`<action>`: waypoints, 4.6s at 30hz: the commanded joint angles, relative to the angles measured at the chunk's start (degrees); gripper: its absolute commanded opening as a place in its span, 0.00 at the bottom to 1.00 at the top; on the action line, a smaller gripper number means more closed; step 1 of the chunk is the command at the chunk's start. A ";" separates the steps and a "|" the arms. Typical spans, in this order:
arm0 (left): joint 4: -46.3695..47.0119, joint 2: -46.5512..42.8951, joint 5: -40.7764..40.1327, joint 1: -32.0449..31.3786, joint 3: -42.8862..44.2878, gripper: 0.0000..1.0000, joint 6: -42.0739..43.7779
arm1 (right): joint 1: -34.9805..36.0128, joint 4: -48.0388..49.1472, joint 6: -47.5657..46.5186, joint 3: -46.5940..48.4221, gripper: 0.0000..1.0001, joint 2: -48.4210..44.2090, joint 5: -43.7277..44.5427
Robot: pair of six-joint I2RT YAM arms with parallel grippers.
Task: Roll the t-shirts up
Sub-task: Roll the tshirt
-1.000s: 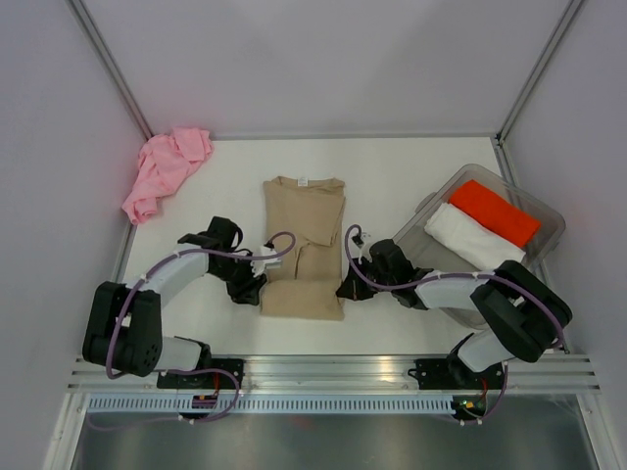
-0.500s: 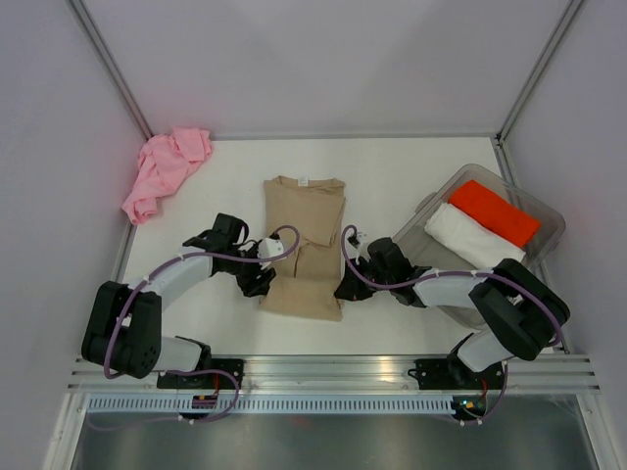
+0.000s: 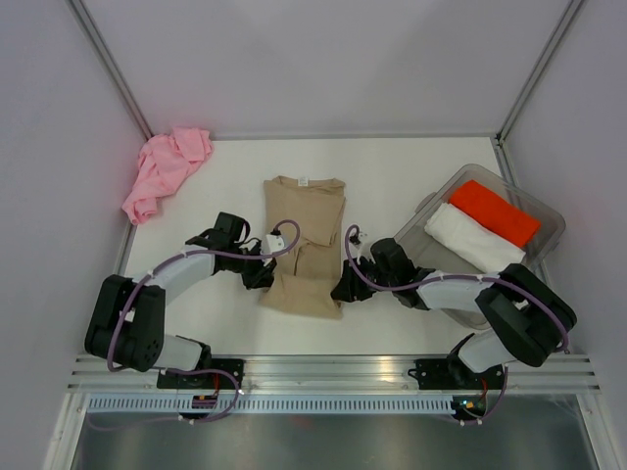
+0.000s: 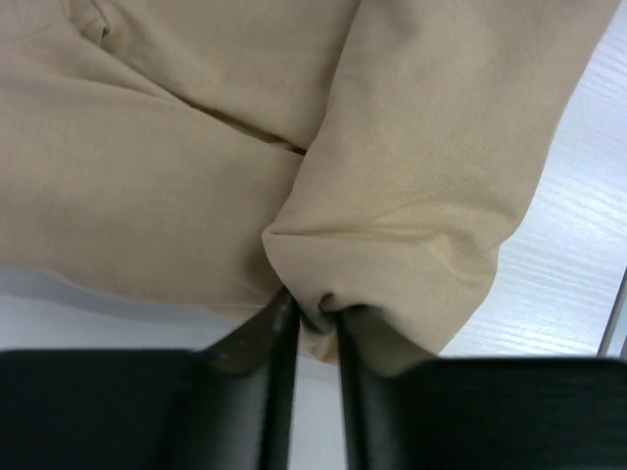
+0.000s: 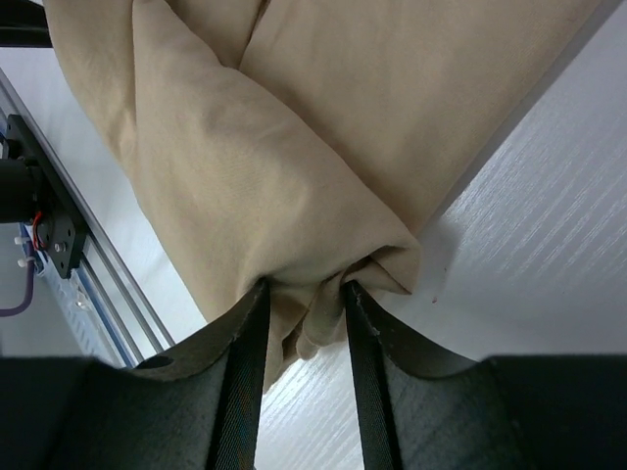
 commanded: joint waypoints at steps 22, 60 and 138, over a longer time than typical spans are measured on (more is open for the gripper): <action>-6.67 -3.48 -1.89 3.68 0.11 0.02 -1.47 | 3.83 -5.96 4.30 -0.20 0.52 -12.69 8.47; -7.11 -4.27 -2.86 3.68 -0.15 0.02 -1.29 | 14.92 -10.88 9.32 10.26 0.50 3.03 15.78; -15.03 1.88 -13.40 -0.55 8.20 0.17 -10.61 | 7.63 -3.23 9.84 7.63 0.00 4.63 14.80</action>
